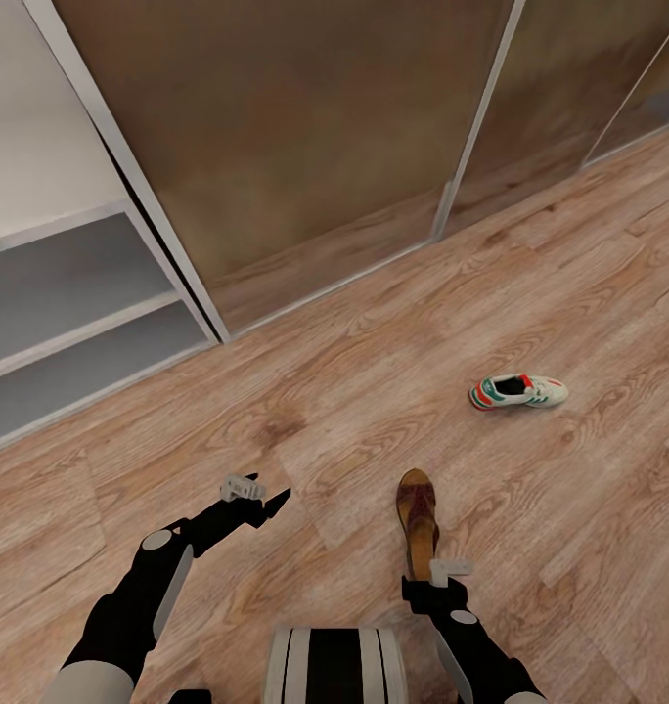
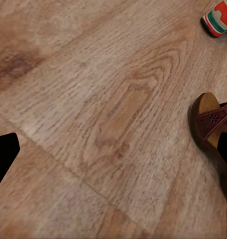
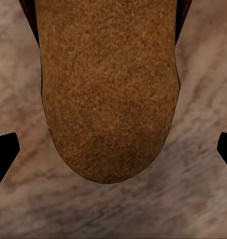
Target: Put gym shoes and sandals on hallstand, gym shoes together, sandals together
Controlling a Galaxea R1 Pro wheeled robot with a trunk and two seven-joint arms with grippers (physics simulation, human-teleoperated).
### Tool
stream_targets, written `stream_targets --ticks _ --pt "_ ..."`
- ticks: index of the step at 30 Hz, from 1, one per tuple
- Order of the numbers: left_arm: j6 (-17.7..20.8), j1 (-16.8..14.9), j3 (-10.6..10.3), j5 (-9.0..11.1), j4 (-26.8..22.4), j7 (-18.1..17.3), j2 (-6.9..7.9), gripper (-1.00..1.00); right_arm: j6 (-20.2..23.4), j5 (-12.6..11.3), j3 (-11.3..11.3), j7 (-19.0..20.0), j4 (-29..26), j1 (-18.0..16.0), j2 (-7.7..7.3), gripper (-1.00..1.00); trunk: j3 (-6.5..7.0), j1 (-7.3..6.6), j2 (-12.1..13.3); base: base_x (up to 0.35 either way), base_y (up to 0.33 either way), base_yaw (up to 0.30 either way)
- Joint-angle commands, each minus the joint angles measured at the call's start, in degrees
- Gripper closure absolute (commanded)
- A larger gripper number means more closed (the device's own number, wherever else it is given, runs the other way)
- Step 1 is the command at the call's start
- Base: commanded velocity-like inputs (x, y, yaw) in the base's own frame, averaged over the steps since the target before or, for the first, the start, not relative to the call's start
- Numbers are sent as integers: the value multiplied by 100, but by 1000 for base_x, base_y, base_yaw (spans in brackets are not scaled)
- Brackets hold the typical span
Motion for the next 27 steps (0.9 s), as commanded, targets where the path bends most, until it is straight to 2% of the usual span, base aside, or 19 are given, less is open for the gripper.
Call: stream_targets --ticks 1,3,11,27 --pt "56 -2 14 3 -8 -35 -3 -100 11 51 -36 3 -4 -1 8 -100 -4 -1 -1 0 0 5" --pt "56 -2 14 3 -8 -36 -3 -100 11 52 -35 3 -2 -1 8 -100 -10 -1 -1 0 0 29" --pt "56 -2 14 0 -8 -32 -15 -100 11 52 -40 3 -1 -1 5 -100 -222 20 -12 0 0 47" --pt "56 -2 19 30 -8 -31 4 -100 11 50 -43 3 -8 -1 0 -100 -230 20 -12 0 0 5"
